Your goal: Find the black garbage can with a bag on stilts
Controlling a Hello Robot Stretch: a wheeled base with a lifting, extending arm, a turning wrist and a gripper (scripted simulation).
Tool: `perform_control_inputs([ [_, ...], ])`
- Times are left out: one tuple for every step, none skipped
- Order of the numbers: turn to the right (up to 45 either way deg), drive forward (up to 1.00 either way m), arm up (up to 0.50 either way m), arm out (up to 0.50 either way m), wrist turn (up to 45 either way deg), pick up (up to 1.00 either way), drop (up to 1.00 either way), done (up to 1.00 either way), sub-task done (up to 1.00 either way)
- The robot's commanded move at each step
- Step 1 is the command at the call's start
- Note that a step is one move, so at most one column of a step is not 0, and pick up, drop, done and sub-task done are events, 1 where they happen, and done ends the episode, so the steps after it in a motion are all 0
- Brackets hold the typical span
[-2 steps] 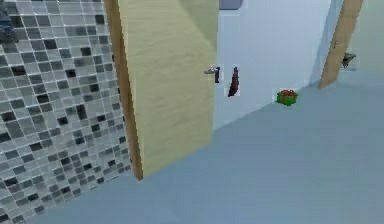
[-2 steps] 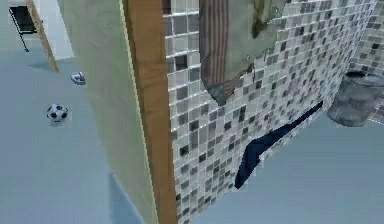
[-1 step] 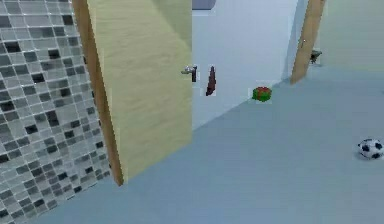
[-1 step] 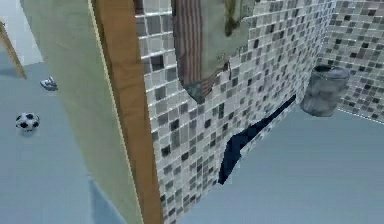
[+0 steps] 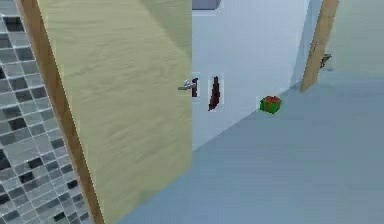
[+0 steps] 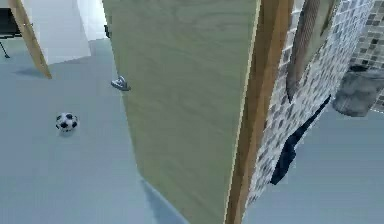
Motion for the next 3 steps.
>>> perform_control_inputs([
  [33.0, 0.0, 0.0, 0.0, 0.0, 0.0, 0.0, 0.0, 0.0],
  [0.0, 1.0, 0.0, 0.0, 0.0, 0.0, 0.0, 0.0, 0.0],
  [0.0, 1.0, 0.0, 0.0, 0.0, 0.0, 0.0, 0.0, 0.0],
])
